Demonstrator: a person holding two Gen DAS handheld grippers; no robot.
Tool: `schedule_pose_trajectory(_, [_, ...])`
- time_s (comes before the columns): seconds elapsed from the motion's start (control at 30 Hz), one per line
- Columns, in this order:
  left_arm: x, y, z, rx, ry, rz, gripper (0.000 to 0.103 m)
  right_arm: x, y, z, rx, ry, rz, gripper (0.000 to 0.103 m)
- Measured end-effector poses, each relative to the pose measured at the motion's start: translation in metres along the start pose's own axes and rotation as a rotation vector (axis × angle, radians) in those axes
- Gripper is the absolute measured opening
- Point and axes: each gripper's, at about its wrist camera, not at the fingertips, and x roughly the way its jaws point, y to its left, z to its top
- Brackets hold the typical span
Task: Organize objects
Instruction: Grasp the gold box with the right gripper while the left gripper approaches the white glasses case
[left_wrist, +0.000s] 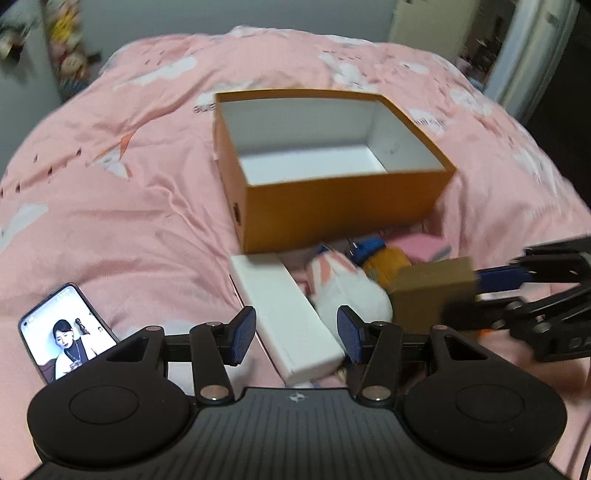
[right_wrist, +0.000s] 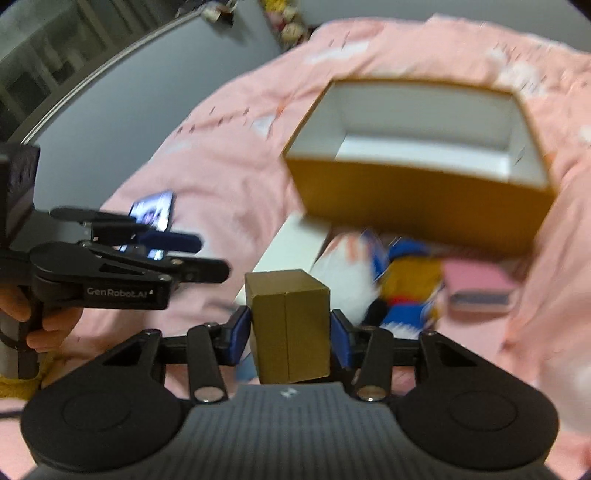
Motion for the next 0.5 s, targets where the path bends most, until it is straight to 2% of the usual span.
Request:
schedule_pose_trajectory(0.07, [0.013,0.017,0.009,-0.098,0.034,-0.017,0.061,-0.001,-0.008,0.01,0.012,-0.036,-0.032,0.048])
schedule_pose_trajectory(0.1, [0.021,0.023,0.014,-0.146,0.057,-0.003,0.061,0.0,-0.012,0.014,0.021,-0.048,-0.049,0.048])
schedule_pose_trajectory(0.23, [0.056,0.034,0.019,-0.176,0.14,-0.017,0.061,0.018,-0.03,0.025,0.043,-0.052,-0.12,0.048])
schedule_pose_trajectory(0.3, [0.079,0.04,0.018,-0.231,0.212,-0.031,0.061,0.029,-0.036,0.024,0.047,-0.031,-0.145,0.048])
schedule_pose_trajectory(0.37, [0.095,0.043,0.014,-0.254,0.246,-0.028,0.061,0.038,-0.043,0.02,0.056,-0.004,-0.16,0.048])
schedule_pose_trajectory(0.47, [0.108,0.037,0.011,-0.232,0.254,0.017,0.062,0.046,-0.051,0.013,0.068,0.024,-0.177,0.049])
schedule_pose_trajectory(0.5, [0.11,0.035,0.011,-0.227,0.254,0.016,0.067,0.049,-0.054,0.013,0.073,0.026,-0.171,0.049])
